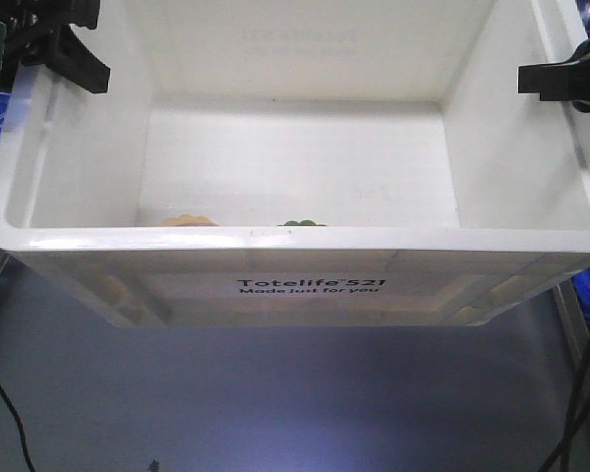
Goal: Place moving items into box and shelve
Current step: 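Keep gripping the white crate rims with both grippers while driving toward the shelf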
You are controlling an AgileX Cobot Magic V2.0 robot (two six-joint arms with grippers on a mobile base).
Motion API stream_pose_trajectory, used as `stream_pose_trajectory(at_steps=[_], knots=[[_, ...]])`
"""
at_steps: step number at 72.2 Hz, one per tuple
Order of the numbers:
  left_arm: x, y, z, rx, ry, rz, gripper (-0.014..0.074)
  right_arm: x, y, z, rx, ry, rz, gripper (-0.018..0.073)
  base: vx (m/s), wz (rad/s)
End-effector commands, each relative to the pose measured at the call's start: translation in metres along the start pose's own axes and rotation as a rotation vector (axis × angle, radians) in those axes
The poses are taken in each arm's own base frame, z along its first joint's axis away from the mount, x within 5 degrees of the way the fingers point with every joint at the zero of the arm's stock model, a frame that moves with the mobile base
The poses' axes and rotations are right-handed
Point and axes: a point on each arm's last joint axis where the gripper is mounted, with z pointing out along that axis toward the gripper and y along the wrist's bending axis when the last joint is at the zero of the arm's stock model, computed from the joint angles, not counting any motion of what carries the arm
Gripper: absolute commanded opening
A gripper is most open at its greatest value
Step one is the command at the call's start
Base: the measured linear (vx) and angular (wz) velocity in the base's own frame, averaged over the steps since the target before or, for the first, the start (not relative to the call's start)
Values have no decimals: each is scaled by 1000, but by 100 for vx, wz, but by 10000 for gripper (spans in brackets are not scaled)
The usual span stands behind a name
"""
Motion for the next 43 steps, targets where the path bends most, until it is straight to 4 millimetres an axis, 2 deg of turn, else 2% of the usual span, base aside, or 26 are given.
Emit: stream_pose_trajectory(at_steps=[1,43], knots=[[-2,-20,-32,134,-146,21,2,-21,9,-19,-23,-167,-3,-8,35,43],[-2,-20,-32,134,-146,21,2,-21,8,-19,-20,-170,-3,-8,27,54]])
